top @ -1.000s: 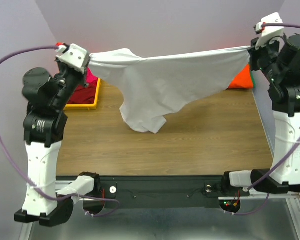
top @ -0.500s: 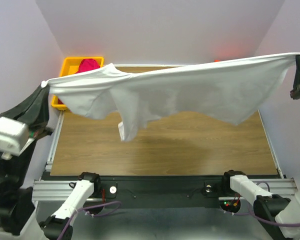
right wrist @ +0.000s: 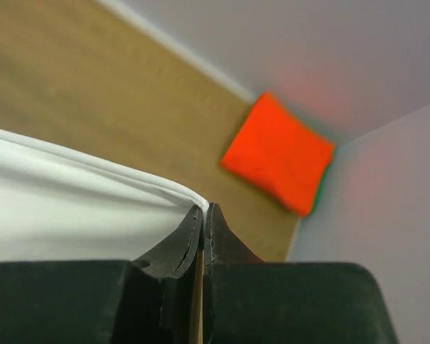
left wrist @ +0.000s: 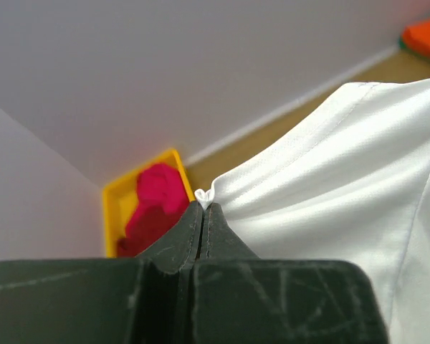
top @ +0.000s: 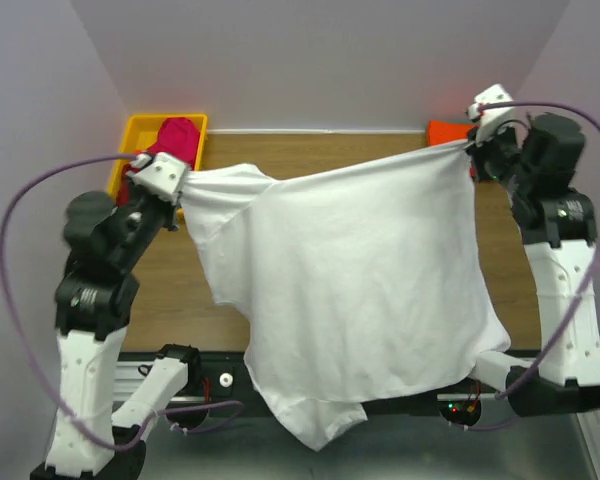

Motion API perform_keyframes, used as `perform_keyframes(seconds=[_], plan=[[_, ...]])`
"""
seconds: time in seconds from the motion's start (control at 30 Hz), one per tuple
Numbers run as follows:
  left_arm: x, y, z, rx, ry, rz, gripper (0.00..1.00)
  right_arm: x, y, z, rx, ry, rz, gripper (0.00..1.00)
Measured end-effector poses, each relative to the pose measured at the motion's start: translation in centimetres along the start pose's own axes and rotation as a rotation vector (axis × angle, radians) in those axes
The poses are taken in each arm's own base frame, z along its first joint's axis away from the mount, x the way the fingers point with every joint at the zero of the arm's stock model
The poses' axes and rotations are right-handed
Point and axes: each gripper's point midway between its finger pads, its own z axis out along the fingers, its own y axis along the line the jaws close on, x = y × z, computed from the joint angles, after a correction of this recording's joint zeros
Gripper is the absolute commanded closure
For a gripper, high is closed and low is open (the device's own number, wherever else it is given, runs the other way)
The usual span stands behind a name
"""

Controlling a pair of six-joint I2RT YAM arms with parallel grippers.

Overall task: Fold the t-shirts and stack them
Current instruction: Flatten the tshirt out

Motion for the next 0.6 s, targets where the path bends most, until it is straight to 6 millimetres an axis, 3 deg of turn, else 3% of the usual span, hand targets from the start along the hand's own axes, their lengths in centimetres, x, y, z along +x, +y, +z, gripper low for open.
perform_keyframes(seconds=[0.07, 0.1, 0.13, 0.27, 0.33, 0.43, 0.53, 0.6], plan=[[6.6, -1.9, 2.7, 0.065, 0.161, -0.026, 1.00, 6.0, 3.2, 3.4, -0.112, 0.144, 0.020, 0.99], [9.6, -2.9, 3.7, 0.094, 0.223, -0.038, 1.00, 8.2, 4.4, 4.2, -0.149, 0.189, 0.027, 0.99], [12.2, -3.7, 4.7, 0.120, 0.283, -0.050, 1.00, 11.9, 6.6, 5.1, -0.215, 0.269, 0.043, 1.00], [23.5, -7.3, 7.2, 0.219, 0.540, -0.109, 1.00, 20.4, 11.5, 6.4, -0.349, 0.452, 0.082, 0.99], [26.7, -8.3, 8.3, 0.243, 0.614, -0.131, 1.00, 23.6, 13.1, 7.7, -0.391, 0.520, 0.098, 0.99], [31.2, -9.1, 11.0, 0.262, 0.702, -0.152, 1.00, 27.2, 14.3, 11.4, -0.411, 0.570, 0.114, 0.99], [34.1, -9.3, 13.6, 0.258, 0.756, -0.155, 1.00, 30.1, 14.9, 14.7, -0.409, 0.613, 0.125, 0.99], [35.6, -8.9, 16.3, 0.251, 0.772, -0.154, 1.00, 31.5, 15.2, 16.4, -0.407, 0.634, 0.130, 0.99]])
